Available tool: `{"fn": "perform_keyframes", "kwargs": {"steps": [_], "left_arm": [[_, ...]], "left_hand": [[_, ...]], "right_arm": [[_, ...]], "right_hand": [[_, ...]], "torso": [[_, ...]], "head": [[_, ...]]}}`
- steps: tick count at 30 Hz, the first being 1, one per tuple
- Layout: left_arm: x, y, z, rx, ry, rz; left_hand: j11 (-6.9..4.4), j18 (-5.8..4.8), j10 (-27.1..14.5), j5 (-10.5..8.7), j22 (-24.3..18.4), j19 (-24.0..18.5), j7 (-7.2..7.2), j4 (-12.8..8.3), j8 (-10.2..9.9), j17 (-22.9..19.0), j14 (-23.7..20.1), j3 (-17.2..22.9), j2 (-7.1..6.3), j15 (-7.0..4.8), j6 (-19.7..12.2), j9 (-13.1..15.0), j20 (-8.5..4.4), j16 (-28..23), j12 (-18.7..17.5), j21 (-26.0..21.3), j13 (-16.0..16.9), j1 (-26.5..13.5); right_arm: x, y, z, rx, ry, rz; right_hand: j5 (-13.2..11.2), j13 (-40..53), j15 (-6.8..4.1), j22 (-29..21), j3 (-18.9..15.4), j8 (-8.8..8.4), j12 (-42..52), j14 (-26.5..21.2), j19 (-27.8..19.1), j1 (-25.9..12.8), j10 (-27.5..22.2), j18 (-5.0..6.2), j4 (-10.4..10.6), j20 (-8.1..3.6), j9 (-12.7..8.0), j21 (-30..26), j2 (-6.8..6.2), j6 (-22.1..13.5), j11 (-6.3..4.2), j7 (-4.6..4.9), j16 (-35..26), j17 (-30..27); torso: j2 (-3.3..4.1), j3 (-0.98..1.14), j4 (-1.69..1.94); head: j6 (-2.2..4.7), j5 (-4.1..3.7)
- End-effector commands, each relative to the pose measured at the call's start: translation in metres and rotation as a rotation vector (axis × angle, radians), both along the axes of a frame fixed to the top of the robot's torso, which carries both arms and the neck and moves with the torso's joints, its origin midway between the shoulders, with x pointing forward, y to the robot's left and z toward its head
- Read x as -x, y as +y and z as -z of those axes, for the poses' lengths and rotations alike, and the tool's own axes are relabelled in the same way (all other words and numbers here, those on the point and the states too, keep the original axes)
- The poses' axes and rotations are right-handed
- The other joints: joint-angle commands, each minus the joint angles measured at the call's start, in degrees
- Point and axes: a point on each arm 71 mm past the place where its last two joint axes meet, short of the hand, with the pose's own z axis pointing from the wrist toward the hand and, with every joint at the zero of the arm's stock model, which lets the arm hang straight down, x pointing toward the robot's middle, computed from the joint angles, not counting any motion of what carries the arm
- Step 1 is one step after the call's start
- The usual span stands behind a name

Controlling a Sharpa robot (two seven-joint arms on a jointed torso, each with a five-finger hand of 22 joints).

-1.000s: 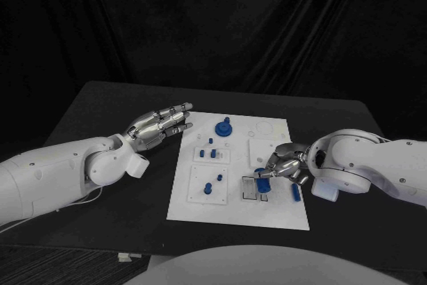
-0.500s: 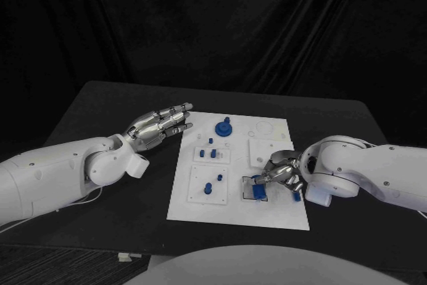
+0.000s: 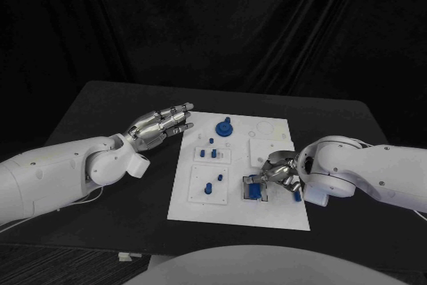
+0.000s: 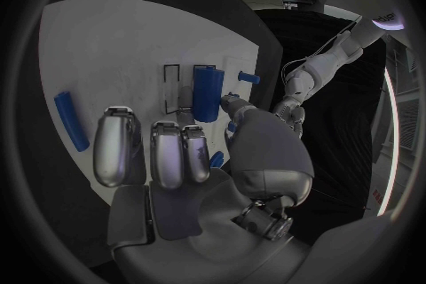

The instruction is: Assemble the parts on the task board

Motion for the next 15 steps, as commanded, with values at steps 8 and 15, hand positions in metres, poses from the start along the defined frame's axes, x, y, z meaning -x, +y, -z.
{"fn": "perform_keyframes", "kwargs": {"steps": [8,15], "left_arm": [[0.0012,-0.0024,-0.0003,0.018,0.003,0.018],[0.0013,-0.0025,-0.0001,0.016,0.005,0.020]], "left_hand": [[0.44,0.69,0.1,0.39,0.0,0.1,0.37,-0.4,0.2,0.0,0.0,0.0,0.43,0.32,0.0,0.1,0.30,0.1,0.2,0.0,0.1,0.1],[0.44,0.69,0.1,0.39,0.0,0.1,0.37,-0.4,0.2,0.0,0.0,0.0,0.43,0.32,0.0,0.1,0.30,0.1,0.2,0.0,0.1,0.1]], "right_arm": [[0.0028,-0.0014,0.0041,0.036,0.029,-0.015],[0.0027,-0.0017,0.0046,0.042,0.032,-0.022]], "right_hand": [[-2.1,15.1,0.42,10.8,-2.6,0.08,0.1,4.9,0.6,-0.6,6.1,0.52,0.6,0.47,-1.0,-0.5,-1.01,-0.5,0.34,0.35,-0.4,9.5],[-7.8,15.1,0.51,10.7,-6.3,0.43,0.1,4.9,0.5,0.1,6.1,0.59,0.9,0.56,-2.0,-0.9,-0.93,-0.9,0.44,0.46,-0.6,9.2]], "torso": [[0.00,0.00,0.00],[0.01,0.00,-0.01]], "head": [[-0.01,0.11],[-0.01,0.15]]}}
